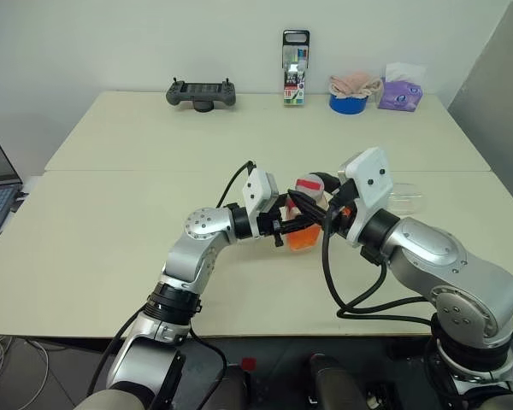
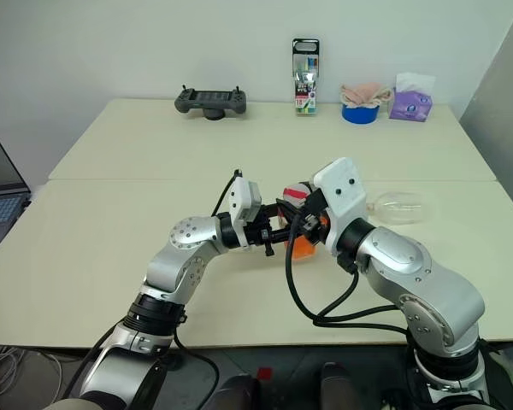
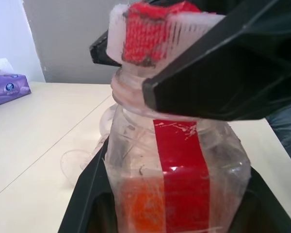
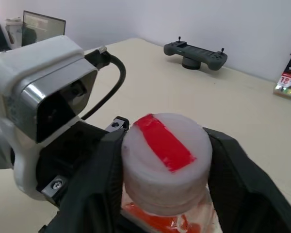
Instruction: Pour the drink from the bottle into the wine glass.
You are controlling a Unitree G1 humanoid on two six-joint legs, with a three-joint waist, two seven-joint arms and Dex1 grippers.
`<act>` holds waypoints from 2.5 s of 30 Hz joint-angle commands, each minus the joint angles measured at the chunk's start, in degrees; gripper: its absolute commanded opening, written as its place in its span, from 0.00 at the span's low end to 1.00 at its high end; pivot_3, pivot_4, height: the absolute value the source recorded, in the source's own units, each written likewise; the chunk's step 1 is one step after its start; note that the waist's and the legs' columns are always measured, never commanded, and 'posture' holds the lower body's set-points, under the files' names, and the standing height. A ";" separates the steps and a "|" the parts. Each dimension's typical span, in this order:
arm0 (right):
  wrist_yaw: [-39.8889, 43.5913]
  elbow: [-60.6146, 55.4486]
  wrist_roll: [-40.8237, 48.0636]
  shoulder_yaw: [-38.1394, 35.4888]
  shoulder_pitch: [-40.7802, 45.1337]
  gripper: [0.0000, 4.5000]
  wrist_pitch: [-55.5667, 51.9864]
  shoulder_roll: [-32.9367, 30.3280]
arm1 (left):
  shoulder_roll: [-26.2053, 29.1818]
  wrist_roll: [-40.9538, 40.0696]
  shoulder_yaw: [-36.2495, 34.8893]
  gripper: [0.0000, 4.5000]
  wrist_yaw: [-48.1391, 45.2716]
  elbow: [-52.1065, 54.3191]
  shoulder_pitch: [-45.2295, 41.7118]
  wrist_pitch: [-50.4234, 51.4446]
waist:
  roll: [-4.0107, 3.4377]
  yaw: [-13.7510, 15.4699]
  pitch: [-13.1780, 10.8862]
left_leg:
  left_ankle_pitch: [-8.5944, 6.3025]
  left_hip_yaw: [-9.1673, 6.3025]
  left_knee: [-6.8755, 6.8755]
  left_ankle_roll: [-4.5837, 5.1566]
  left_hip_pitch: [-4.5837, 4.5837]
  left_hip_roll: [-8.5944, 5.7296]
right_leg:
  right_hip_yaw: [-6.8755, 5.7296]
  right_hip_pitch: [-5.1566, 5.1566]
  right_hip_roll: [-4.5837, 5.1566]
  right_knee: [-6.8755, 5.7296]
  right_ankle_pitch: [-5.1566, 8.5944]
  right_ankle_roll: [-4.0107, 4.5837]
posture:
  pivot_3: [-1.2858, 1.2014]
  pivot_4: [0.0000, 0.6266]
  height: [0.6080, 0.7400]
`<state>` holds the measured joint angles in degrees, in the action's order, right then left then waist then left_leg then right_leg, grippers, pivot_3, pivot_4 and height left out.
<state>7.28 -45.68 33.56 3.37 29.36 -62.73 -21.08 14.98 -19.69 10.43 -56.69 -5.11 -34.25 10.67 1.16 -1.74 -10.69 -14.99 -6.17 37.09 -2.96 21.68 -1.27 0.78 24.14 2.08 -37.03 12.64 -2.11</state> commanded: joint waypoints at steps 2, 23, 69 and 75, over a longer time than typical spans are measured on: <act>-0.09 -2.18 -0.04 -2.45 0.73 0.41 0.92 -0.05 | 0.00 -0.30 -1.01 0.38 0.26 2.03 -0.86 -1.28 | 0.00 0.00 0.00 | 0.00 0.01 0.00 0.00 0.00 -0.01 | 0.01 0.00 0.00 0.01 0.00 0.00 | 0.52 0.24 1.00; 12.35 5.76 18.55 -15.62 7.24 0.41 0.59 -7.83 | -0.06 0.75 0.32 0.38 0.64 2.29 0.40 -1.62 | 0.00 0.01 0.00 | 0.00 0.03 -0.02 0.01 0.01 0.00 | 0.02 0.00 0.00 0.02 0.00 0.01 | 0.52 0.24 1.00; 18.04 9.70 8.86 -6.28 9.62 1.00 5.02 -18.46 | -2.43 2.33 -1.20 0.38 4.42 -3.97 -2.48 -7.39 | 0.00 0.10 0.00 | 0.00 0.02 0.01 0.01 0.01 0.00 | -0.01 -0.01 0.01 0.02 -0.01 0.00 | 0.52 0.24 1.00; 17.07 7.89 8.99 -11.51 3.01 1.00 4.30 -19.99 | -2.72 4.10 -8.61 0.38 14.81 -17.68 -8.24 -10.93 | 0.01 0.20 0.00 | 0.00 0.03 0.07 0.01 0.04 -0.02 | 0.00 0.00 0.01 0.01 -0.02 -0.02 | 0.52 0.24 1.00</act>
<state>23.75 -34.92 40.91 -5.57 32.54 -58.36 -40.47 12.37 -15.33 5.11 -44.85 -21.89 -40.04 2.37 1.17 -1.53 -10.70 -14.98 -6.14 37.15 -2.95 21.73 -1.28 0.79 24.15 2.09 -37.02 12.61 -2.14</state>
